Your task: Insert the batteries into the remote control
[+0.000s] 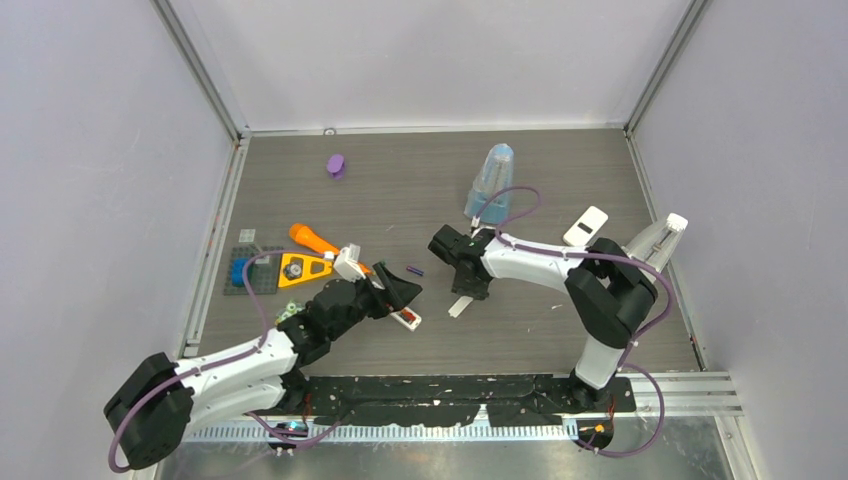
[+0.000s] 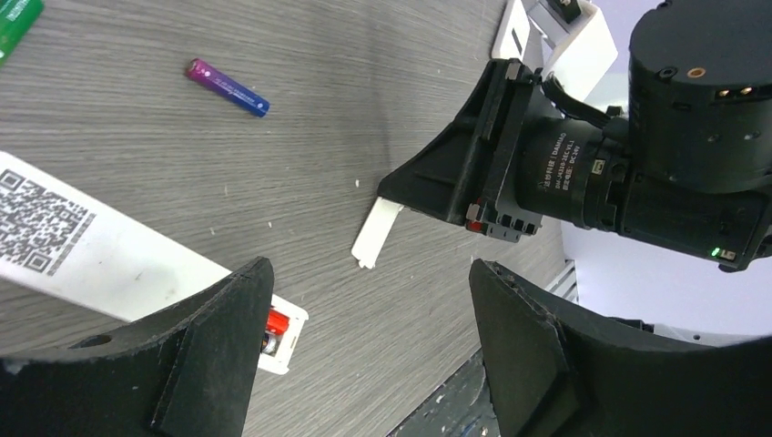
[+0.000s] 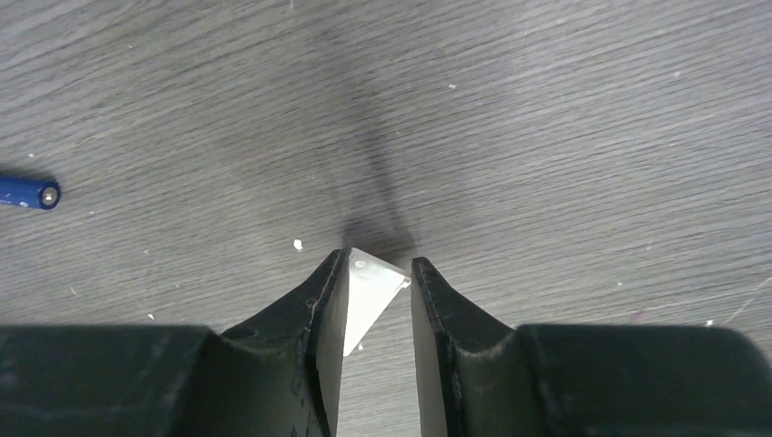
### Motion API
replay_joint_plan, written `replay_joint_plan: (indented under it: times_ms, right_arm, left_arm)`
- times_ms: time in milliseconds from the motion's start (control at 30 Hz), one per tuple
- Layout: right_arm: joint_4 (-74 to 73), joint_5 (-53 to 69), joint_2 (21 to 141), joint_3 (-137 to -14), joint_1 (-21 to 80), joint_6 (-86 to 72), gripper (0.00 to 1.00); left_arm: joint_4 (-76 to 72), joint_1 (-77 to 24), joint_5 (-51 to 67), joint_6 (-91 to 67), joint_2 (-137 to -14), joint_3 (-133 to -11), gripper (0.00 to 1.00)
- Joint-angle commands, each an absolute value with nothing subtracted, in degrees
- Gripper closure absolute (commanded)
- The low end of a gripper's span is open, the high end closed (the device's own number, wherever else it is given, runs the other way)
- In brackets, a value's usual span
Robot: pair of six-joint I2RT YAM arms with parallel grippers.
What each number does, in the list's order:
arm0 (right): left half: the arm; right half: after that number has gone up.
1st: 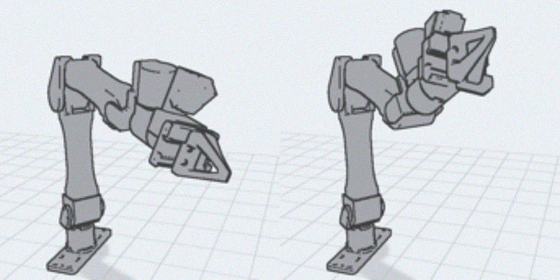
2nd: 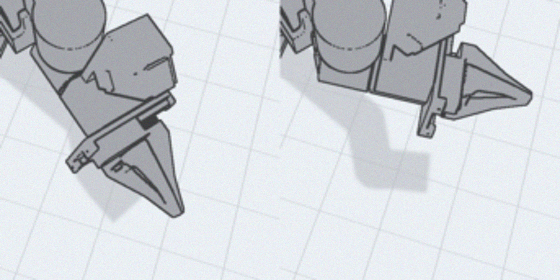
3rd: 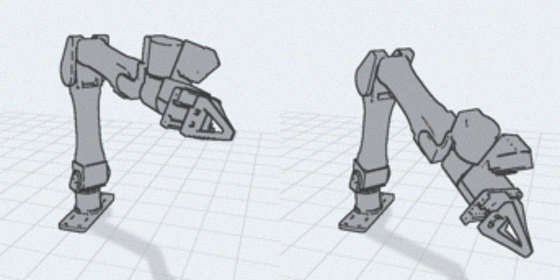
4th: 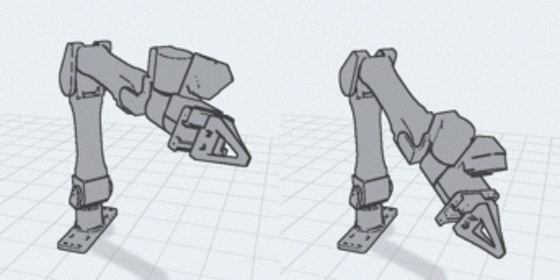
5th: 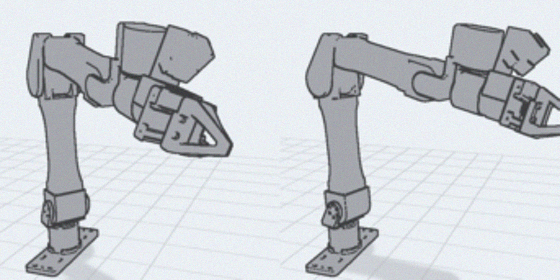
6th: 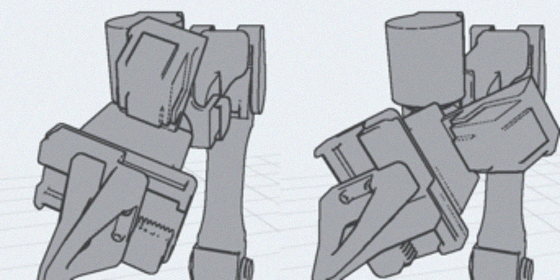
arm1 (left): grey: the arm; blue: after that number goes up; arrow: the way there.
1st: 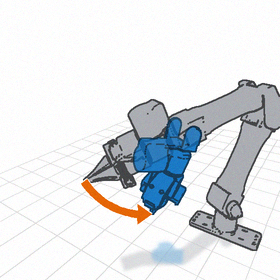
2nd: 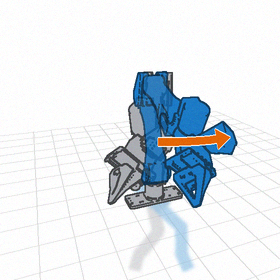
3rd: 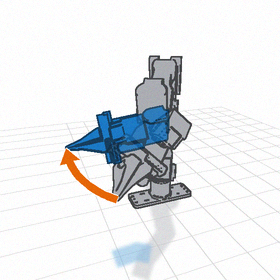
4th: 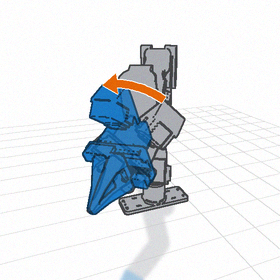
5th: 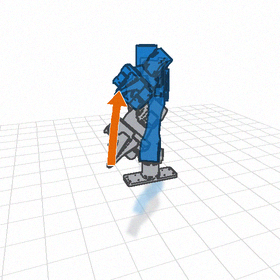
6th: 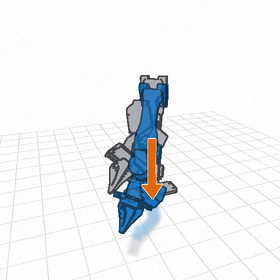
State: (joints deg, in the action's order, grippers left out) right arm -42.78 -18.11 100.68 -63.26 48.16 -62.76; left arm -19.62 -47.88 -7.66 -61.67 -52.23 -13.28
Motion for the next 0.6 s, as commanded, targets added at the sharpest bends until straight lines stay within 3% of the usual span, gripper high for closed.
replay_joint_plan:
  times_ms: [0,400,567]
  right_arm:
    - [-44.4,-21.4,95.9,-64.2,47.9,-59.1,0.70]
    - [-44.1,-15.1,90.9,-65.6,47.8,-56.7,0.69]
    - [-44.6,-14.7,93.6,-67.8,47.9,-54.2,0.61]
  left_arm:
    - [-24.2,-48.0,-5.4,-58.8,-52.8,-15.9,0.20]
    - [-29.7,-48.0,3.2,-55.5,-60.5,-17.9,0.22]
    - [-30.8,-48.0,0.7,-56.7,-59.9,-16.1,0.25]
